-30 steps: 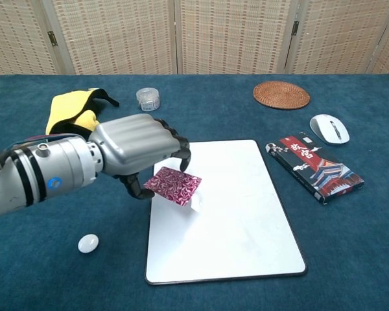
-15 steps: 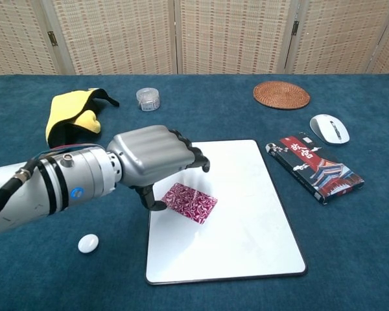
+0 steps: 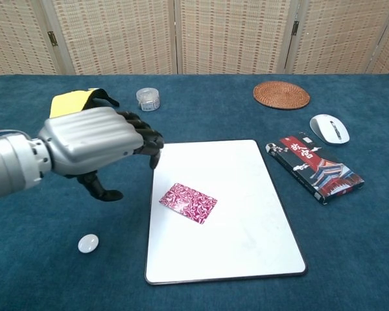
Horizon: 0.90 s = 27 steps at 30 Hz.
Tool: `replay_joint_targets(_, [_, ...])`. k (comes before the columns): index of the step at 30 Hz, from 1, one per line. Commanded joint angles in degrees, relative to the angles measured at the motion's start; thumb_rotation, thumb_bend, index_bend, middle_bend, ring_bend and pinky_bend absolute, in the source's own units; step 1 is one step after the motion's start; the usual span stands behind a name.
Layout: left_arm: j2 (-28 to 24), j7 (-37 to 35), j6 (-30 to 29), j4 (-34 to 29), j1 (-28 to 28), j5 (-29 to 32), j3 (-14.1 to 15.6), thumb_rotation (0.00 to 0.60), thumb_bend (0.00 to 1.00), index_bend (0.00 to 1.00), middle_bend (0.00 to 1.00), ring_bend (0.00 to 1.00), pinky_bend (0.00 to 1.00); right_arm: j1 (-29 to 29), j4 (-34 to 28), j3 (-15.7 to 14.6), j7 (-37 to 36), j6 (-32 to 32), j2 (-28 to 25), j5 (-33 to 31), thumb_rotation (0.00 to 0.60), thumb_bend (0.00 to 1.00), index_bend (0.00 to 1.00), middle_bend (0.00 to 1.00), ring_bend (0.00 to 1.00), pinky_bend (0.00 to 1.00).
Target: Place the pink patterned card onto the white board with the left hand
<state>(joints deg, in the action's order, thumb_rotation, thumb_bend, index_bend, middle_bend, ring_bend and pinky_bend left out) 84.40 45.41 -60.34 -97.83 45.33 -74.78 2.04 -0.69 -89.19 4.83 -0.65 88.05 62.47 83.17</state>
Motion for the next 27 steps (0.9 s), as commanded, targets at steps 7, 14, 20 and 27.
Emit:
replay_joint_targets(7, [-3.2, -4.8, -3.0, -0.4, -4.4, -10.3, 6.5, 0.600, 0.29, 0.39, 0.20, 0.19, 0.17, 0.2, -0.6, -0.1, 0.7, 0.0, 0.0, 0.5, 0.600, 0.31, 0.16, 0.18, 0.25, 0.16])
replay_joint_targets(14, [-2.8, -6.1, -2.5, 1.7, -6.4, -14.6, 8.9, 0.600, 0.29, 0.41, 0.20, 0.19, 0.17, 0.1, -1.3, -0.2, 1.3, 0.5, -0.1, 0.8, 0.600, 0.31, 0.17, 0.18, 0.25, 0.16])
replay_joint_targets(20, [-1.9, -6.9, -1.3, 3.3, -7.6, -15.3, 9.1, 0.600, 0.29, 0.43, 0.20, 0.19, 0.16, -0.1, -1.7, -0.4, 1.7, 0.7, -0.1, 1.0, 0.600, 0.31, 0.17, 0.18, 0.25, 0.16])
replay_joint_targets(27, [-0.9, -7.4, 0.1, 5.3, -8.5, -14.8, 8.2, 0.600, 0.29, 0.44, 0.20, 0.19, 0.16, -0.3, -2.0, -0.5, 1.9, 1.1, -0.3, 1.3, 0.600, 0.31, 0.17, 0.18, 0.24, 0.16])
